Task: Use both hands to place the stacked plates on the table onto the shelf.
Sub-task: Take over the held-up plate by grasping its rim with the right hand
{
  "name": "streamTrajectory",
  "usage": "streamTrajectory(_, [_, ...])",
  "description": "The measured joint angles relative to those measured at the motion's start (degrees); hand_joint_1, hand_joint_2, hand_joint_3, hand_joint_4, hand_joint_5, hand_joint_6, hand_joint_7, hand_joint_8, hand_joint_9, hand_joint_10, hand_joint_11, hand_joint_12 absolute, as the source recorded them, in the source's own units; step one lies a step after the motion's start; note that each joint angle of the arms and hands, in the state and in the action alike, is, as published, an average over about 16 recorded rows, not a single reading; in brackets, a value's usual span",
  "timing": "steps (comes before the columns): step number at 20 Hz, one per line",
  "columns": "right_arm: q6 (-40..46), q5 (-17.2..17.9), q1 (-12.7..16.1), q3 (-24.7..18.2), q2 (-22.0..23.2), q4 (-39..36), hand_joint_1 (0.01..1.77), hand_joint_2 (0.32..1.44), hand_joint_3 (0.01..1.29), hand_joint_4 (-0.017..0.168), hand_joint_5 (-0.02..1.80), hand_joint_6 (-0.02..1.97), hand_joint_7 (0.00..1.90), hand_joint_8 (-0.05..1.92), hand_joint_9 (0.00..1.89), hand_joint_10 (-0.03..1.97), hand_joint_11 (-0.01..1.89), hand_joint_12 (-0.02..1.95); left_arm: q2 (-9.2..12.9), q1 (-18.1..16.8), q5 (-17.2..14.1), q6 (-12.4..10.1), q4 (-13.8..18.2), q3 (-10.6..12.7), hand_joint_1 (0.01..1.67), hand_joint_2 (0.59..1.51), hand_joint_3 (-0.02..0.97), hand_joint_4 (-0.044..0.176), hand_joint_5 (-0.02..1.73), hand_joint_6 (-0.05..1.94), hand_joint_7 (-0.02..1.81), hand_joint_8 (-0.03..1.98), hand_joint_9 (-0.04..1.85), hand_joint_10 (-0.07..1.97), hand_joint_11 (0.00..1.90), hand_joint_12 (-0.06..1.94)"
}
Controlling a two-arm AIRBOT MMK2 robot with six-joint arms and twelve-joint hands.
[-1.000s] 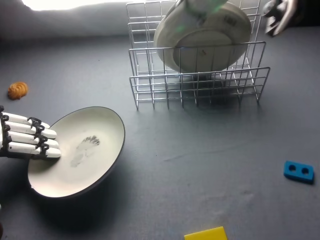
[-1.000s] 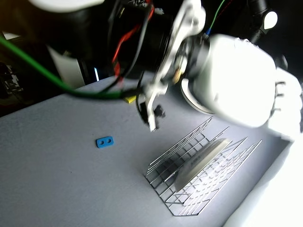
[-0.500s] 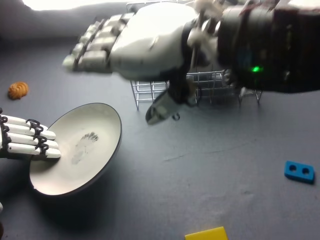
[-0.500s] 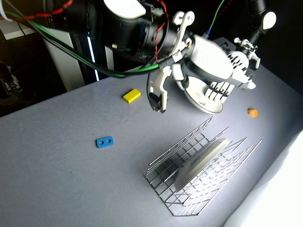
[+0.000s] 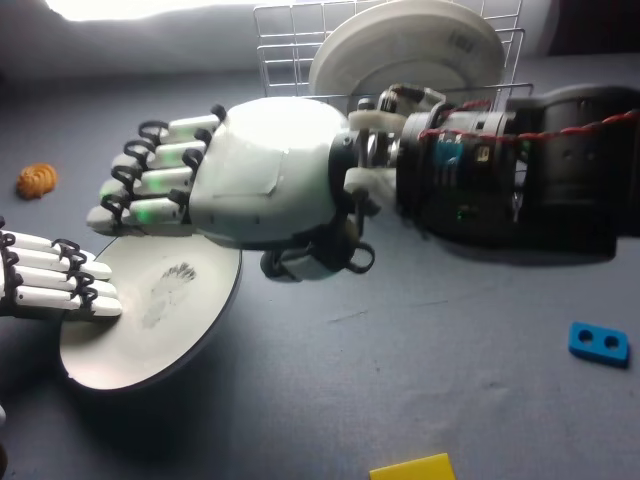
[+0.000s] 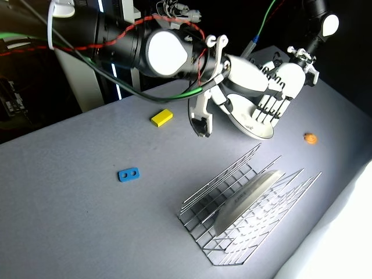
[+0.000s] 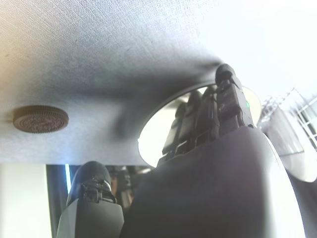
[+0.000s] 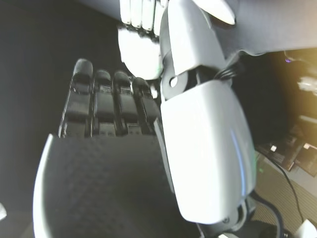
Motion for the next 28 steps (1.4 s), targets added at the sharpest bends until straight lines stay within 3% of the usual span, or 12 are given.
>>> streamTrajectory(4, [-11.6, -0.5, -2.5, 2.0, -2.5, 13.2, 1.41, 1.02, 0.01, -0.001, 0.07, 0.02, 0.06, 0.01, 0.04, 0.01, 0.02, 0.39, 0.0, 0.0, 0.0, 0.0, 0.0, 0.0, 0.01, 1.085, 0.014, -0.008, 0.00, -0.02, 0.00, -0.01, -0.03, -0.05, 0.03, 0.03])
streamTrajectory(8, [-15.4, -1.1, -4.4, 4.7, -5.5, 19.0, 1.42, 1.02, 0.01, 0.000, 0.10, 0.02, 0.09, 0.01, 0.06, 0.01, 0.01, 0.48, 0.0, 0.0, 0.0, 0.0, 0.1, 0.0, 0.01, 1.087, 0.014, -0.008, 0.00, -0.02, 0.00, -0.01, -0.03, -0.05, 0.03, 0.03])
streamTrajectory(16, [-15.6, -1.2, -6.3, 11.9, -12.4, 20.9, 1.42, 1.02, 0.01, 0.003, 0.19, 0.02, 0.17, 0.01, 0.14, 0.01, 0.01, 0.62, -0.1, -0.2, -0.1, -0.2, 0.3, 0.2, 0.01, 1.092, 0.014, -0.008, -0.01, -0.02, 0.00, -0.01, -0.03, -0.05, 0.03, 0.03])
streamTrajectory(21, [-15.7, 0.1, -6.8, 15.0, -15.5, 20.9, 1.41, 1.03, 0.02, 0.003, 0.33, 0.02, 0.30, 0.01, 0.27, 0.02, 0.04, 0.82, -0.2, -0.5, -0.2, -0.4, 0.7, 0.3, 0.01, 1.095, 0.014, -0.008, -0.01, -0.03, 0.00, -0.01, -0.03, -0.05, 0.03, 0.03])
streamTrajectory(28, [-16.0, 2.9, -7.0, 16.8, -17.2, 20.6, 1.36, 1.01, 0.02, -0.001, 0.58, 0.20, 0.58, 0.16, 0.58, 0.14, 0.33, 0.97, -0.3, -0.9, -0.4, -0.8, 1.4, 0.4, 0.01, 1.097, 0.014, -0.010, -0.01, -0.03, 0.00, -0.01, -0.02, -0.05, 0.02, 0.02])
